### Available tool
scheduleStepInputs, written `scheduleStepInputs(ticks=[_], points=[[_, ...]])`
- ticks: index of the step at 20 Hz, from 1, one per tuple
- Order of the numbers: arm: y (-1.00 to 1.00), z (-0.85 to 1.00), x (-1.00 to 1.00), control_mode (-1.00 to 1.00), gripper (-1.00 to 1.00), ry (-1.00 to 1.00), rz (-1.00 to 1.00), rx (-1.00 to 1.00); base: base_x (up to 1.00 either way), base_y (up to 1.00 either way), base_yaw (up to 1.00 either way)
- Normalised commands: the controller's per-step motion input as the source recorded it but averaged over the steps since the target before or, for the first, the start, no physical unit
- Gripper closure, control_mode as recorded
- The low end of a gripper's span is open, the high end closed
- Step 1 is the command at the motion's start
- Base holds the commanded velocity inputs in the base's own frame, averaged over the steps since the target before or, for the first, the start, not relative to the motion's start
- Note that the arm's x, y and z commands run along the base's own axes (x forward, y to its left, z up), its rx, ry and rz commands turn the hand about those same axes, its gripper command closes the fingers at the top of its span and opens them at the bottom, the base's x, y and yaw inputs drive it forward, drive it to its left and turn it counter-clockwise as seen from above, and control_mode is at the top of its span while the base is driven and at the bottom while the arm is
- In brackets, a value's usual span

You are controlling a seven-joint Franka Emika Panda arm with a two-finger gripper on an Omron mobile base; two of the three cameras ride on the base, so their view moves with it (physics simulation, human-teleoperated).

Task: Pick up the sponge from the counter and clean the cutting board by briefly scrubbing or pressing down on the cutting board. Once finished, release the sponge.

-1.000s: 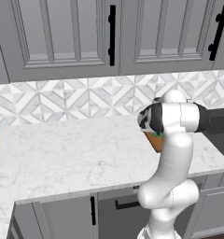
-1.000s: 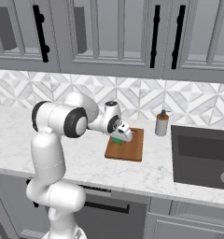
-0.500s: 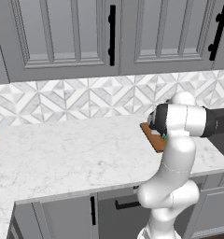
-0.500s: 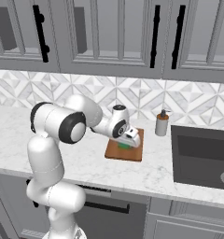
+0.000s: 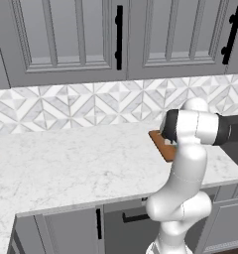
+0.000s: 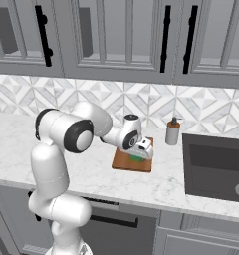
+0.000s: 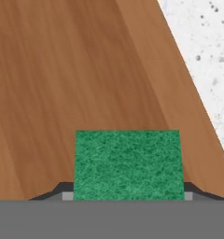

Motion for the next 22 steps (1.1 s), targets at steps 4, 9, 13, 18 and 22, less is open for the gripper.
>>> scheduleStepInputs(ticks=[4, 9, 13, 18, 22], points=[[0.18, -0.39, 0.00, -1.00, 1.00, 0.04, 0.02, 0.00, 0.00, 0.00, 0.00], [0.52, -0.18, 0.00, -1.00, 1.00, 0.03, 0.00, 0.00, 0.00, 0.00, 0.00], [0.58, 0.00, 0.01, -1.00, 1.00, 0.01, 0.00, 0.00, 0.00, 0.00, 0.00], [0.47, 0.00, 0.50, -1.00, 1.00, 0.00, -0.01, 0.00, 0.00, 0.00, 0.00], [0.02, 0.00, 0.80, -1.00, 1.00, 0.00, -0.06, 0.00, 0.00, 0.00, 0.00]])
